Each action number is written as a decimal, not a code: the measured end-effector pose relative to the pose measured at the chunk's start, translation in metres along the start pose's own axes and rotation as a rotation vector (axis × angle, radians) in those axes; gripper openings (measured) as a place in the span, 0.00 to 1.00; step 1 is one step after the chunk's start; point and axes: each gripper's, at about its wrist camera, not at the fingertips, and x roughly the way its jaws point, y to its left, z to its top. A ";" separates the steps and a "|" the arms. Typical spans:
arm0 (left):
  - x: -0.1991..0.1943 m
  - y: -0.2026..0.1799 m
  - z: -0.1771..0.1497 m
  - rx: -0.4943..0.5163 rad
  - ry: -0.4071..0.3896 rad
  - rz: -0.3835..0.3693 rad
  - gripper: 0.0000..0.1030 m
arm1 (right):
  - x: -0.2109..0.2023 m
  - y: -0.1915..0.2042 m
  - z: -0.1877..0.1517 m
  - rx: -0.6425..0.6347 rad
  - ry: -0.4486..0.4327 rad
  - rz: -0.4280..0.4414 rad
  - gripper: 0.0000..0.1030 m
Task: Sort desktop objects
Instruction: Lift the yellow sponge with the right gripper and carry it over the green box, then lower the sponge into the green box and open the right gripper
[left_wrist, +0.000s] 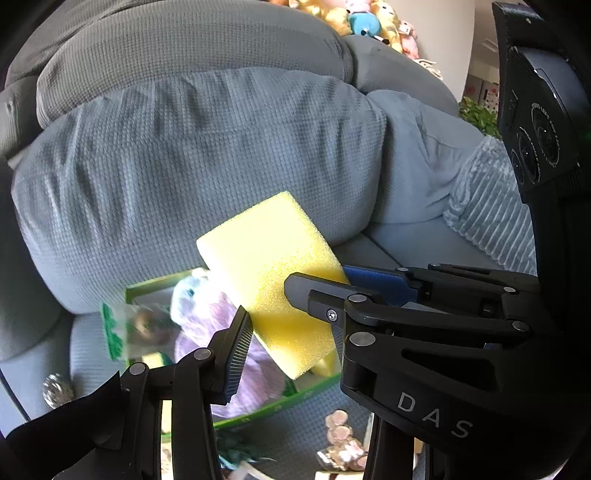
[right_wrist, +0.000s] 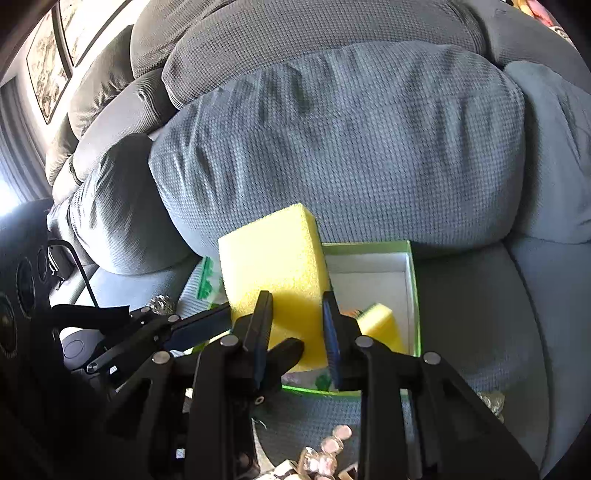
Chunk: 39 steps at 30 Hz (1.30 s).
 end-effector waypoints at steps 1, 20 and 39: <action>-0.001 0.002 0.002 0.004 0.001 0.007 0.44 | 0.000 0.002 0.002 -0.004 -0.003 0.004 0.25; -0.003 0.028 0.015 -0.014 0.010 0.048 0.44 | 0.021 0.019 0.023 -0.036 0.010 0.040 0.25; 0.047 0.030 0.016 -0.057 0.041 -0.016 0.44 | 0.054 -0.013 0.027 -0.023 0.058 -0.026 0.25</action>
